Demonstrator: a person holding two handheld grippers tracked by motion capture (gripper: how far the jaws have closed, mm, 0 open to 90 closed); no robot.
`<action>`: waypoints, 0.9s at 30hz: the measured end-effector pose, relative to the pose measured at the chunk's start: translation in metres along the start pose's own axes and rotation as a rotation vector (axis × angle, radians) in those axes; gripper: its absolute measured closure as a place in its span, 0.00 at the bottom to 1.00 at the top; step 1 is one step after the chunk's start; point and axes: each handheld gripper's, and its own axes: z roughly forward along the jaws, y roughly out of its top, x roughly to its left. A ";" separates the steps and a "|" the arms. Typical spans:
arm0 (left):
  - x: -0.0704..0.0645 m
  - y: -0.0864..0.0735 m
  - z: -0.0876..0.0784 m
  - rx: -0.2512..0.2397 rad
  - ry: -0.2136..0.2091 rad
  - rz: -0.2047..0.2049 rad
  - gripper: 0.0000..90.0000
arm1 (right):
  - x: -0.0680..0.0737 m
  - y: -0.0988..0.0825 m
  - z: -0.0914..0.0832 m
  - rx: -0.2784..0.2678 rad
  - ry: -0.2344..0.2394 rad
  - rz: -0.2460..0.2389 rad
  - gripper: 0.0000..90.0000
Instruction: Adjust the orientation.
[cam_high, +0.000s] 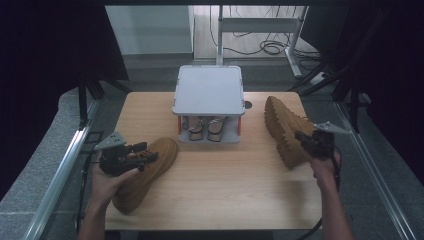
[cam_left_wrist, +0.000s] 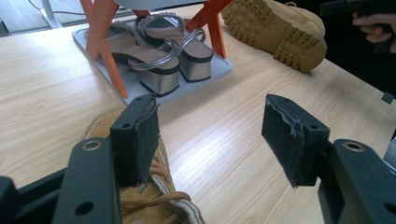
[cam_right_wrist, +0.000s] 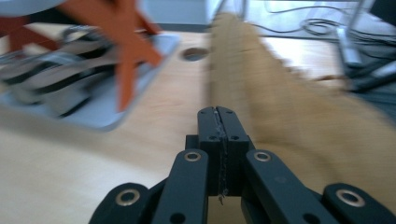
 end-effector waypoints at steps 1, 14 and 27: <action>0.000 0.000 0.000 0.001 0.001 -0.001 0.41 | -0.009 0.002 0.001 0.004 -0.011 0.013 0.99; 0.003 -0.001 0.000 0.001 0.012 -0.010 0.41 | -0.088 0.003 0.020 0.034 -0.137 0.117 0.99; 0.003 -0.001 -0.003 -0.004 0.018 -0.011 0.41 | -0.110 -0.017 0.036 0.095 -0.154 0.153 0.99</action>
